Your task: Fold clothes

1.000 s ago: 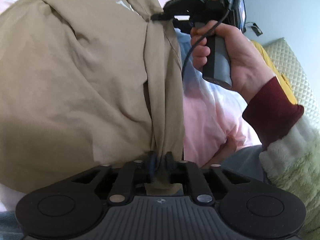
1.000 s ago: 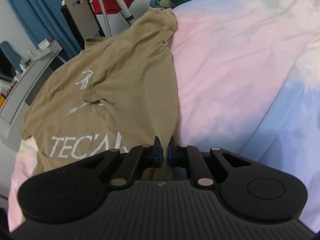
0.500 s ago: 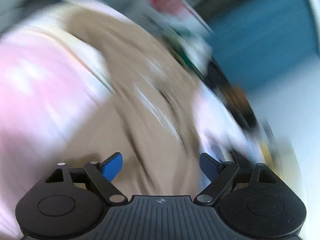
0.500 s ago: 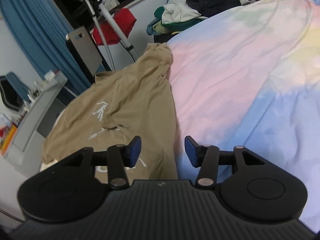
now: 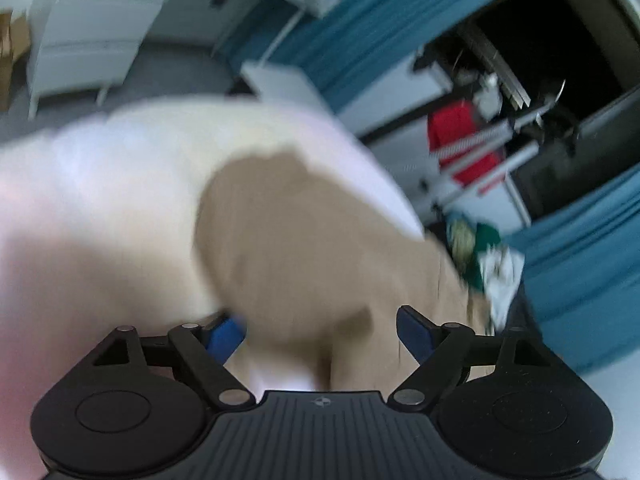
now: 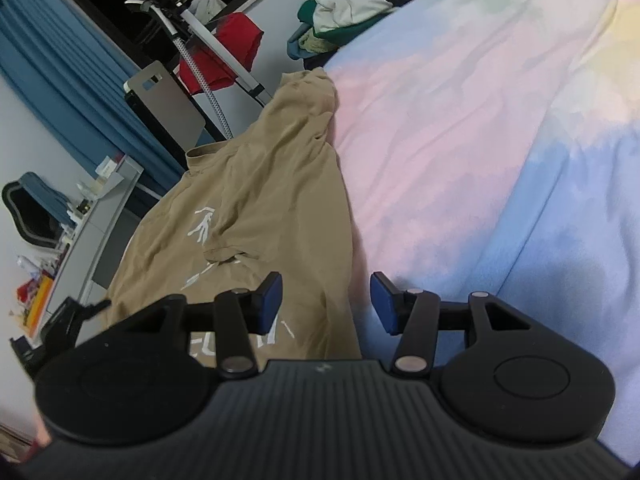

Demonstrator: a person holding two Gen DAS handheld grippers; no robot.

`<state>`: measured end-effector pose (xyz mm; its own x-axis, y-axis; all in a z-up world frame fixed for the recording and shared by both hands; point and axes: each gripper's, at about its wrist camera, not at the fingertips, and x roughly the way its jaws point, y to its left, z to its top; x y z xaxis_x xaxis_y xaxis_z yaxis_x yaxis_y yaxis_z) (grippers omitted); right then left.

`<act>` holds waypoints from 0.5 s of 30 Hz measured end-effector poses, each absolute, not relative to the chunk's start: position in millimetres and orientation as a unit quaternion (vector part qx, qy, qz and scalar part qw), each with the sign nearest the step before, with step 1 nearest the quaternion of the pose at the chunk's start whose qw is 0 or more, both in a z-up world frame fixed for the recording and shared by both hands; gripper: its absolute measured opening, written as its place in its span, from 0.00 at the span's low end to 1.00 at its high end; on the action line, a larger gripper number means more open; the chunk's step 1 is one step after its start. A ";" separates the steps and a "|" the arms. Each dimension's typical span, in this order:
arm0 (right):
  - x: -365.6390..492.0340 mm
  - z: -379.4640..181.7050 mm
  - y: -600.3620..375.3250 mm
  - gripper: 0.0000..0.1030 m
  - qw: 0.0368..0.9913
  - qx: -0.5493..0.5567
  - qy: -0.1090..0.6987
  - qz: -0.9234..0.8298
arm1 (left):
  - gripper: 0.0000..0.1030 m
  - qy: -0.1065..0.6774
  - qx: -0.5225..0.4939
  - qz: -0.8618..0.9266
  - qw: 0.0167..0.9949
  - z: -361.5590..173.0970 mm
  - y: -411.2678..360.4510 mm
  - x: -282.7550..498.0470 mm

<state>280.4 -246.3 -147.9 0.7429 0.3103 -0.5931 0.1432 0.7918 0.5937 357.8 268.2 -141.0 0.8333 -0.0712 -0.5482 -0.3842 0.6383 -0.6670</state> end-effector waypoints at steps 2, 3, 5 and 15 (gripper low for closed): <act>284.1 -154.0 -248.2 0.51 0.871 0.328 0.362 0.049 | 0.82 0.257 -0.374 0.112 0.884 -135.5 267.6 373.9; 286.4 -157.3 -248.8 0.51 0.868 0.332 0.366 0.050 | 0.77 0.252 -0.354 0.127 0.892 -132.8 267.4 380.9; 290.5 -161.4 -249.9 0.51 0.864 0.339 0.370 0.049 | 0.61 0.247 -0.321 0.158 0.900 -127.1 267.0 392.3; 292.0 -162.6 -263.2 0.51 0.855 0.368 0.362 0.038 | 0.05 0.191 0.074 0.105 0.973 -60.1 130.3 431.2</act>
<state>292.0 -263.2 -162.6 0.7347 0.3321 -0.5916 0.2016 0.7258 0.6577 431.2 130.3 -60.1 0.9051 0.2327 -0.3559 -0.1763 0.9670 0.1840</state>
